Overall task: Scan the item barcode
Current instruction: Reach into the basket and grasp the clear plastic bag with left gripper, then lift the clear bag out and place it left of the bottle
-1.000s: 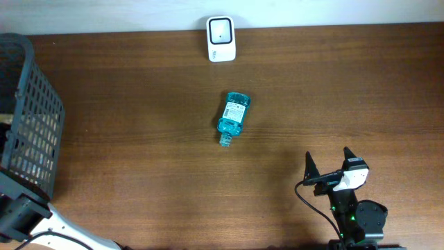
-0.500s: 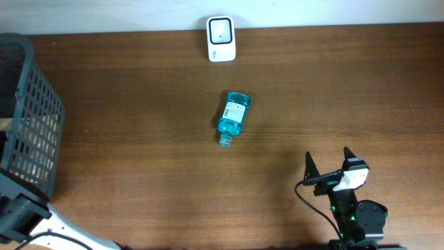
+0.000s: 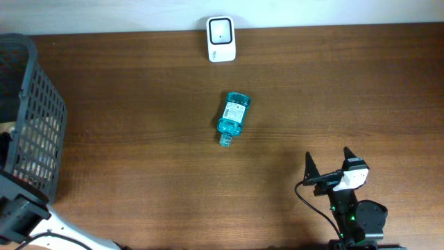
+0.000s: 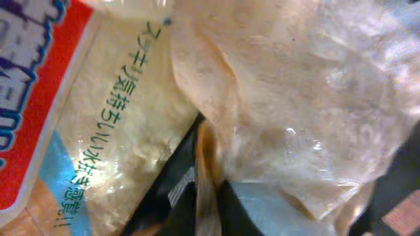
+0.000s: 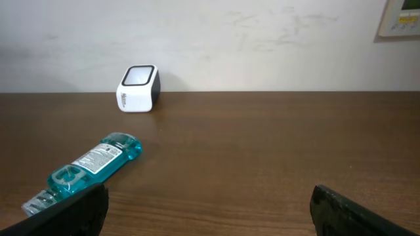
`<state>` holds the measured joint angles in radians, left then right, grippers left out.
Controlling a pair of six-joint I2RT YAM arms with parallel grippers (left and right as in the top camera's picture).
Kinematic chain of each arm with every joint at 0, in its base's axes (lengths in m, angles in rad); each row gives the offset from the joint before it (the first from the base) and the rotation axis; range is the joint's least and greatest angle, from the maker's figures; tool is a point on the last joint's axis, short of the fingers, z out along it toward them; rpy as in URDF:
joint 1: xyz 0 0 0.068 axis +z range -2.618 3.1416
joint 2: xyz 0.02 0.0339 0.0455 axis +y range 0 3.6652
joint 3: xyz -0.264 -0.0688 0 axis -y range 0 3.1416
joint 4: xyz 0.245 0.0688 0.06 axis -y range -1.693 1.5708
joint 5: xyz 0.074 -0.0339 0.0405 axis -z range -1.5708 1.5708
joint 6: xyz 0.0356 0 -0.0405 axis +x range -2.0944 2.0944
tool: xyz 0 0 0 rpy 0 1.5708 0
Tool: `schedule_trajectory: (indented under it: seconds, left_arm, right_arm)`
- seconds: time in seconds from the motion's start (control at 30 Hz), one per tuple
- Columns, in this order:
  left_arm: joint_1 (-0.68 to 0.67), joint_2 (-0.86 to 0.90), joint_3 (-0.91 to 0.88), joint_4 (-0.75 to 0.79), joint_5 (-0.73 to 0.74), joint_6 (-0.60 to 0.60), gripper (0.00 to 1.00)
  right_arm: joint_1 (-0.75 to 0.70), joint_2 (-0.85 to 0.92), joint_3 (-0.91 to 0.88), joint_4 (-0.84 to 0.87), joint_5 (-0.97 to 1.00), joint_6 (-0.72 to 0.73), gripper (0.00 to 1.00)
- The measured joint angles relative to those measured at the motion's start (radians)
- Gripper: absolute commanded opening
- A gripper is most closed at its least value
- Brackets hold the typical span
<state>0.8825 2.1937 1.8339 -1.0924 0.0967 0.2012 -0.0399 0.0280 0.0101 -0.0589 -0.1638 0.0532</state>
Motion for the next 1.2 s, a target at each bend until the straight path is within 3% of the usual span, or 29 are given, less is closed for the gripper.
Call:
schedule_trajectory:
  seconds: [0.2, 0.4, 0.6, 0.8, 0.97, 1.2]
  left_arm:
    - [-0.002, 0.008, 0.089, -0.064, 0.046, -0.051, 0.00]
    - [-0.002, 0.008, 0.213, -0.125, 0.206, -0.066, 0.00]
    - [-0.003, 0.010, 0.446, -0.223, 0.408, -0.068, 0.00]
    - [-0.006, 0.008, 0.753, -0.305, 0.469, -0.071, 0.00]
    - [-0.006, -0.031, 0.835, -0.323, 0.456, -0.073, 0.00]
    - [-0.007, -0.053, 0.752, -0.394, 0.117, -0.180, 0.00]
  right_arm:
    - [0.000, 0.000, 0.000, 0.000, 0.000, 0.000, 0.98]
    - [0.000, 0.000, 0.000, 0.000, 0.000, 0.000, 0.98]
    - [0.000, 0.000, 0.000, 0.000, 0.000, 0.000, 0.98]
    - [0.000, 0.000, 0.000, 0.000, 0.000, 0.000, 0.98]
    - [0.000, 0.000, 0.000, 0.000, 0.000, 0.000, 0.99]
    - [0.000, 0.000, 0.000, 0.000, 0.000, 0.000, 0.98]
